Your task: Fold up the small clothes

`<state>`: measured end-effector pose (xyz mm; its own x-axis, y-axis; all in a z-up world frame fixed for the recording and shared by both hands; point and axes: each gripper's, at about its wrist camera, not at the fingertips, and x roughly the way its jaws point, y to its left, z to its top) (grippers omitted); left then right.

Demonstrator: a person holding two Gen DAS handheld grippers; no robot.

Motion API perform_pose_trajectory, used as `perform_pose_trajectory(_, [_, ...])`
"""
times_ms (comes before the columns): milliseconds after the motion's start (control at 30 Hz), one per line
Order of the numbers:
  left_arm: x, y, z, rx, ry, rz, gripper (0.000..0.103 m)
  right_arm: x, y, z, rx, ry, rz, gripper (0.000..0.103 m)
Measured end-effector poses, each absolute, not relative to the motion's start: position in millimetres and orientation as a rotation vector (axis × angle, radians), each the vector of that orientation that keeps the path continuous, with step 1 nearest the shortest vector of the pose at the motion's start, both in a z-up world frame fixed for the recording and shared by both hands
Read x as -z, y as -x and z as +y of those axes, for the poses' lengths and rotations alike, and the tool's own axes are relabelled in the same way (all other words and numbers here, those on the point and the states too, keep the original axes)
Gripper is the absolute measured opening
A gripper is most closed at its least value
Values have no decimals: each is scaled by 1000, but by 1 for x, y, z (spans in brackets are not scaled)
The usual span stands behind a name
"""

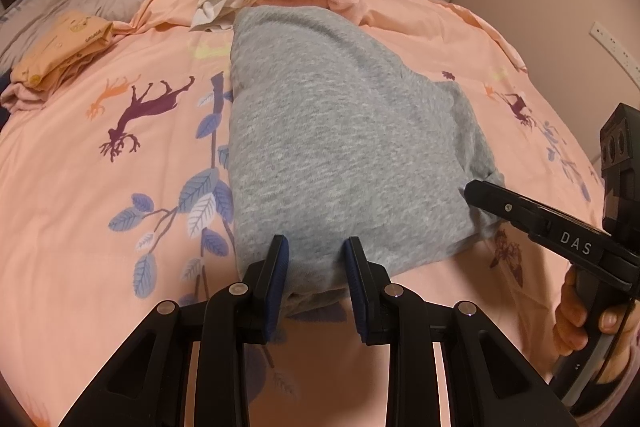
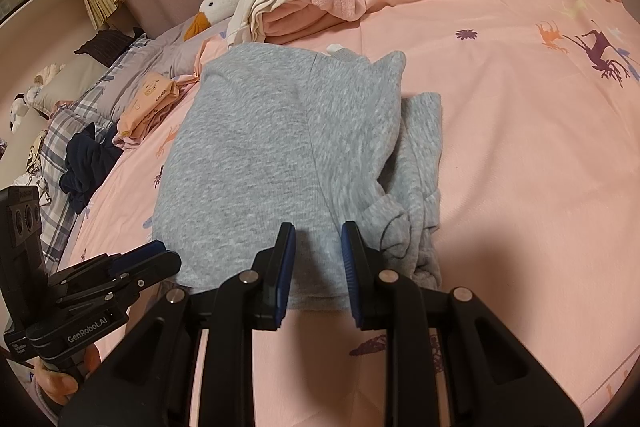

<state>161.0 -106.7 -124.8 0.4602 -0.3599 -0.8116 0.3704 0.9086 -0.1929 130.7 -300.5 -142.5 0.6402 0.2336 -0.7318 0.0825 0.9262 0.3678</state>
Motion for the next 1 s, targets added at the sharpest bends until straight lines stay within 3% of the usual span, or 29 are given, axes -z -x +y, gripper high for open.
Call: perform_pose_trajectory(1000, [128, -159, -106, 440, -27, 1007, 28, 143, -126, -300, -94, -395, 878, 24])
